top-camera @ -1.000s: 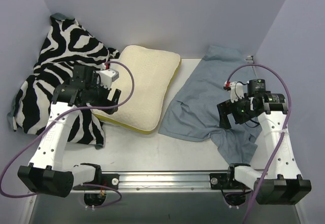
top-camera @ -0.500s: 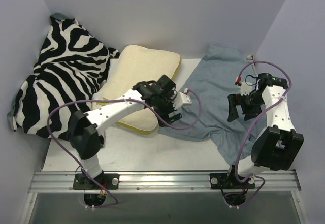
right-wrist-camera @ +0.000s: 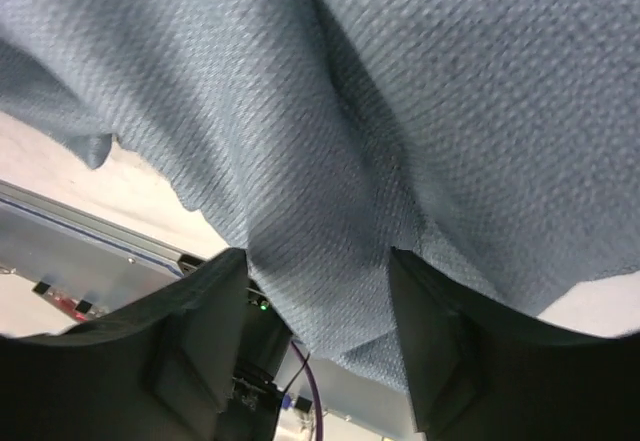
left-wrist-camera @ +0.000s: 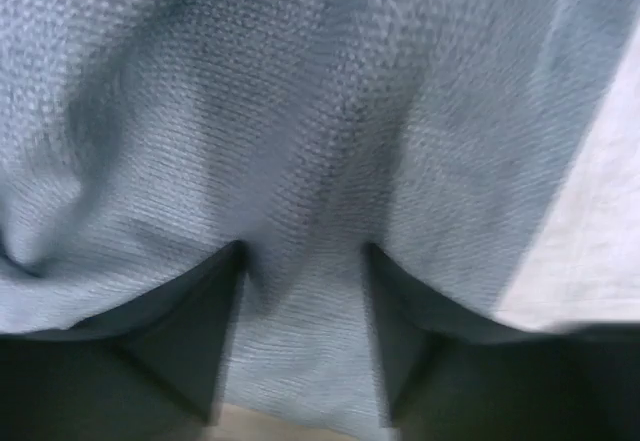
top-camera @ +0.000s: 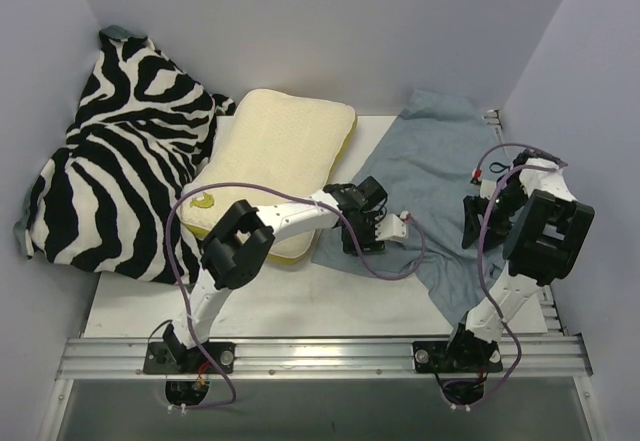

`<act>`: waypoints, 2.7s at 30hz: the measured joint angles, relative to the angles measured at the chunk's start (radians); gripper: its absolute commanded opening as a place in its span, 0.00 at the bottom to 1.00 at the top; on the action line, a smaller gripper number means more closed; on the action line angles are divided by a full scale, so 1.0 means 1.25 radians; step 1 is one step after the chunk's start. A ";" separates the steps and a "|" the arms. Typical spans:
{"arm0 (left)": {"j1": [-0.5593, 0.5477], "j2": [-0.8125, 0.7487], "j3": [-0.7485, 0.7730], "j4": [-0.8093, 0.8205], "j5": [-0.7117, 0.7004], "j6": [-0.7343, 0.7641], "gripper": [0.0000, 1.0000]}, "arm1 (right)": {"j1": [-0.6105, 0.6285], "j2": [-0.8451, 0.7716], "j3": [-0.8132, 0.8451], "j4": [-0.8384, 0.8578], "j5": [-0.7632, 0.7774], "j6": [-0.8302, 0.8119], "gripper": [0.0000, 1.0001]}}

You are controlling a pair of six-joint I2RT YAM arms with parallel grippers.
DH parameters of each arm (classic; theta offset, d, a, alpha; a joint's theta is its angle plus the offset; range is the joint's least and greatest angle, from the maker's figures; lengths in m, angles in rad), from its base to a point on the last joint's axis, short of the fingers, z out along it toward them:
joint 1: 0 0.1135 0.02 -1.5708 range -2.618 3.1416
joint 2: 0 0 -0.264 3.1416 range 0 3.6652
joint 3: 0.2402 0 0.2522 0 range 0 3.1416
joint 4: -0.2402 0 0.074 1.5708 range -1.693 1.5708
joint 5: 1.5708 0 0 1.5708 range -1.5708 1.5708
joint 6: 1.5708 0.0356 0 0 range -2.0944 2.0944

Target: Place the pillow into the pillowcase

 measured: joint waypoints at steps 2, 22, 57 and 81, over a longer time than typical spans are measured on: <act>0.002 0.005 -0.014 0.017 -0.008 0.041 0.45 | 0.000 0.019 0.000 0.001 0.009 0.001 0.49; 0.114 -0.213 -0.203 -0.158 0.091 0.381 0.62 | 0.007 -0.092 -0.053 -0.014 -0.010 -0.084 0.46; 0.089 -0.198 -0.310 0.031 0.177 0.238 0.59 | 0.346 0.063 0.038 0.225 0.108 0.005 0.00; 0.109 -0.180 -0.302 -0.002 0.174 0.312 0.94 | 0.258 -0.004 0.198 0.172 0.082 0.002 0.79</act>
